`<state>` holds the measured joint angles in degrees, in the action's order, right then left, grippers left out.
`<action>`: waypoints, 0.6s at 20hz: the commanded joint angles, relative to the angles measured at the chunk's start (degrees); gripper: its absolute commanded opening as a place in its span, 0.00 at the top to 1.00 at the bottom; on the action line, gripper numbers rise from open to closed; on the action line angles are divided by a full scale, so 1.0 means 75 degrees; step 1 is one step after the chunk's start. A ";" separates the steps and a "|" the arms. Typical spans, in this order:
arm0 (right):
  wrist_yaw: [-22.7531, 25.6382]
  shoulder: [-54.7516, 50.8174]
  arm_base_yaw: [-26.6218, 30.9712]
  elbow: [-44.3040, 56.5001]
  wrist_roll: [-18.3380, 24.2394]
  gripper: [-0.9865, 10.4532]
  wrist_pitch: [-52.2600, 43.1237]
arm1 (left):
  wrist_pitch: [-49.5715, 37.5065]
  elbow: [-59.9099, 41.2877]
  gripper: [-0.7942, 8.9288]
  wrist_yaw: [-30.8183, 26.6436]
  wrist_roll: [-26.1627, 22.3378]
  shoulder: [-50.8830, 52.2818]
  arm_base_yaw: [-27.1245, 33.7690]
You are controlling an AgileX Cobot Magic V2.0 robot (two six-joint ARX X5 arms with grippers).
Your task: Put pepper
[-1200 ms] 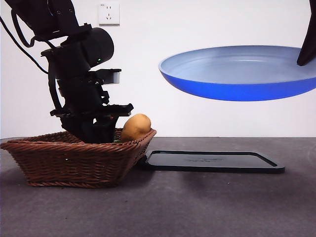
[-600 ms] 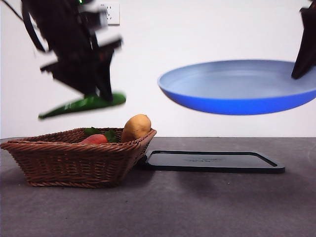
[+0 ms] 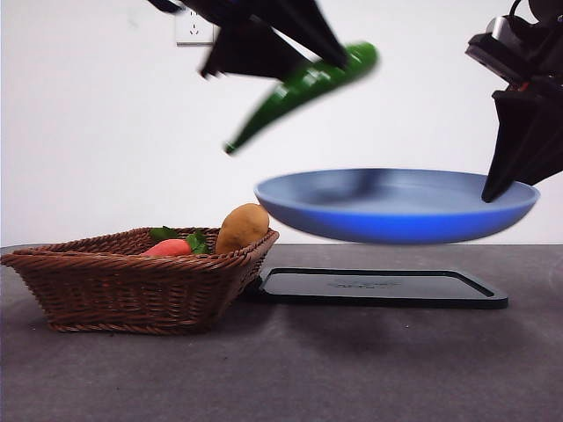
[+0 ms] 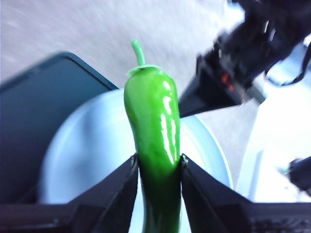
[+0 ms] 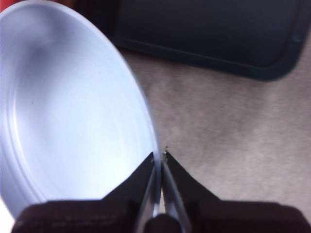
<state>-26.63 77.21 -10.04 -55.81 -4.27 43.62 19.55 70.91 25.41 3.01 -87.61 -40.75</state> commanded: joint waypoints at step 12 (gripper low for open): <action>-0.0061 0.0073 -0.0020 -0.0111 -0.0111 0.91 0.0023 | -0.0705 0.0108 0.75 -0.1206 -0.0431 -0.1923 -0.1078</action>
<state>-26.33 77.23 -10.04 -55.81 -4.73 44.18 14.22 70.91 16.67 0.51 -100.64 -48.31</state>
